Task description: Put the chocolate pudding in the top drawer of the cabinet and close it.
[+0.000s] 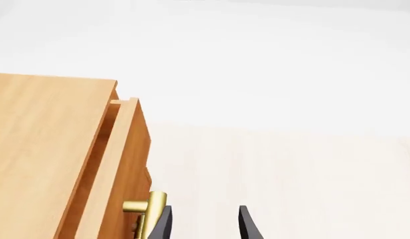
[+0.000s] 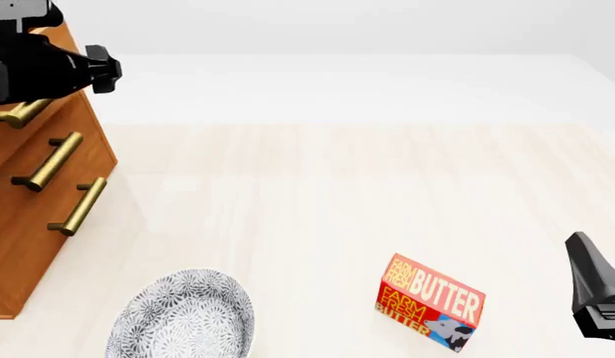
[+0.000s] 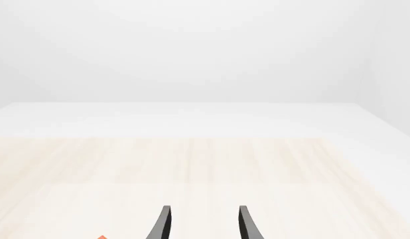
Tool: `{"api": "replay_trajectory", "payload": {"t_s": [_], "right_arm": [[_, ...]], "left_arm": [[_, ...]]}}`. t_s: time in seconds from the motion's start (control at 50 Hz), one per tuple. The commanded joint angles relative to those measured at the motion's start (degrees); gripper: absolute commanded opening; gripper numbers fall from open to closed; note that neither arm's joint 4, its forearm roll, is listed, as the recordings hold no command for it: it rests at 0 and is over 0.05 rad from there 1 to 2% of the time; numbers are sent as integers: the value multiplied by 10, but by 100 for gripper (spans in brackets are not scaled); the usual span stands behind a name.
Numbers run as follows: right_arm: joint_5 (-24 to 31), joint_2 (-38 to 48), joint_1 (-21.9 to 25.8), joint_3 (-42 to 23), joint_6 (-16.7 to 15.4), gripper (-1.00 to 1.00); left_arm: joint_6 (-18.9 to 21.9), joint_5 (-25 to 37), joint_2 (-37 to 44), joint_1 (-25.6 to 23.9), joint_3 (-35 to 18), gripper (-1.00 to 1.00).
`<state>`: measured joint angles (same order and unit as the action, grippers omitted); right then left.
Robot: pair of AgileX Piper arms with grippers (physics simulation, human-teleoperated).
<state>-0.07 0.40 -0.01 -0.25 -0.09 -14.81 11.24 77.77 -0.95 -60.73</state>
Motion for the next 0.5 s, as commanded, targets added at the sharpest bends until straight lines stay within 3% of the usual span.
{"api": "replay_trajectory", "payload": {"t_s": [0.02,0.5], "right_arm": [[0,0,0,0,0,100],[0,0,0,0,0,100]], "left_arm": [[-10,4,56,7,57,100],[0,-4,46,39,77,100]]}}
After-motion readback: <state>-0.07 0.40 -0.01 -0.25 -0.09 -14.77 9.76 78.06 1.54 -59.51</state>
